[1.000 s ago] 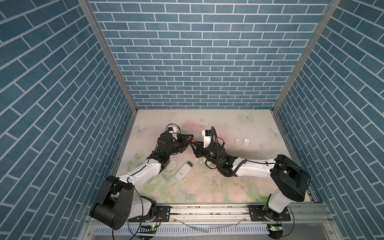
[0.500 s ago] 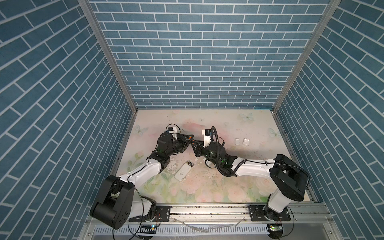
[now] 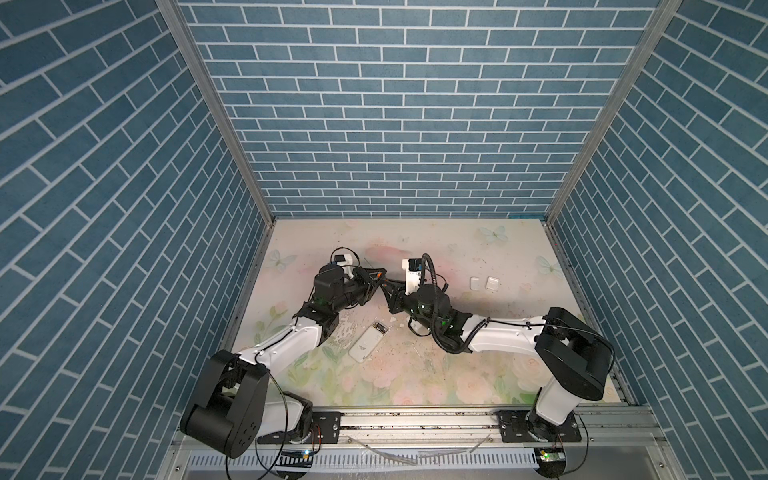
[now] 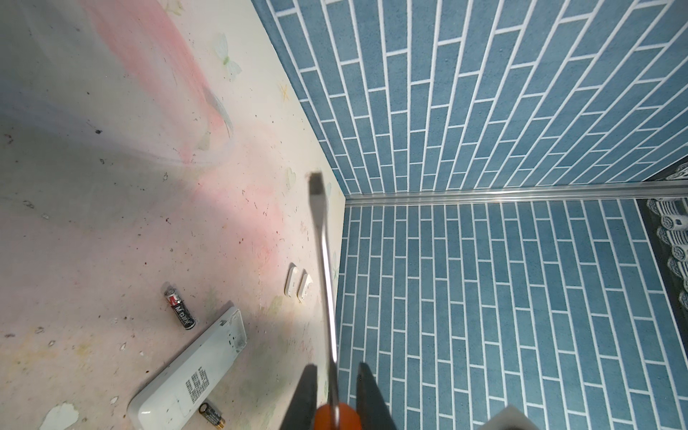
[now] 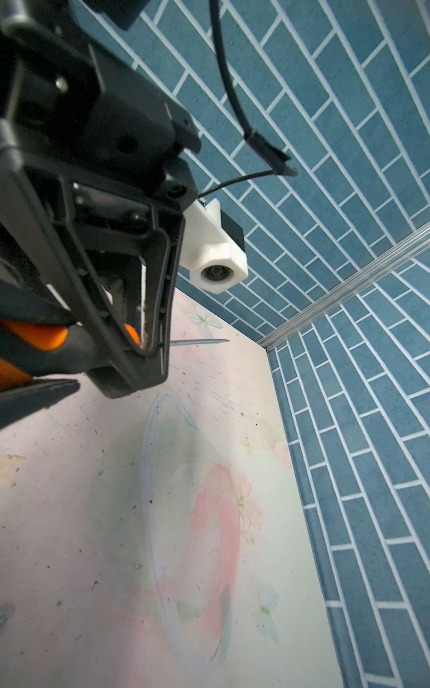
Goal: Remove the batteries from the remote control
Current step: 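Move the right gripper over the remote while the left gripper lowers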
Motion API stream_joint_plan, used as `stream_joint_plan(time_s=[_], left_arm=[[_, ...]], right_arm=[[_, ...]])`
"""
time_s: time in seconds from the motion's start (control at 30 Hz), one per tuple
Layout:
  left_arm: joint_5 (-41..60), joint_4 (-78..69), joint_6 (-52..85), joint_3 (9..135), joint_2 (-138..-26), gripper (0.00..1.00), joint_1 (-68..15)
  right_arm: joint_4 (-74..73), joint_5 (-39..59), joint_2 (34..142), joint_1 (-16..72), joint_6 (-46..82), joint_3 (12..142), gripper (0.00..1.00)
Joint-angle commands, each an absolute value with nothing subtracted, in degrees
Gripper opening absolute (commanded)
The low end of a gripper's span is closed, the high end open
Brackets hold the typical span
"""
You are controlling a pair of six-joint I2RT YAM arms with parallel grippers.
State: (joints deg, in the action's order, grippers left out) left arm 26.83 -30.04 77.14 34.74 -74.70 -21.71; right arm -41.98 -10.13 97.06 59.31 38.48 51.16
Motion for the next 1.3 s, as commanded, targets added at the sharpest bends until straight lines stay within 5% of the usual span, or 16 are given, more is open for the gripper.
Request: stream_joint_plan(time_s=[0.0,0.3,0.63,1.27], left_arm=[[26.7,-30.3,73.7,34.2,-75.6,0.11,-21.3],[24.0,-27.7,66.7,32.8,-70.6,0.46,-20.9],[19.5,-11.3,53.5,32.4,-59.9,0.50,-18.2],[21.4,3.4,42.4,32.7,-58.4,0.56,-16.7]], right_arm=[[-39.6,-11.1,93.8,58.4,37.6,52.3,0.00],[-17.9,-5.6,86.3,56.9,37.4,55.7,0.00],[0.2,1.1,78.8,55.0,44.7,56.3,0.00],[-4.7,10.9,81.0,51.7,66.9,52.4,0.00]])
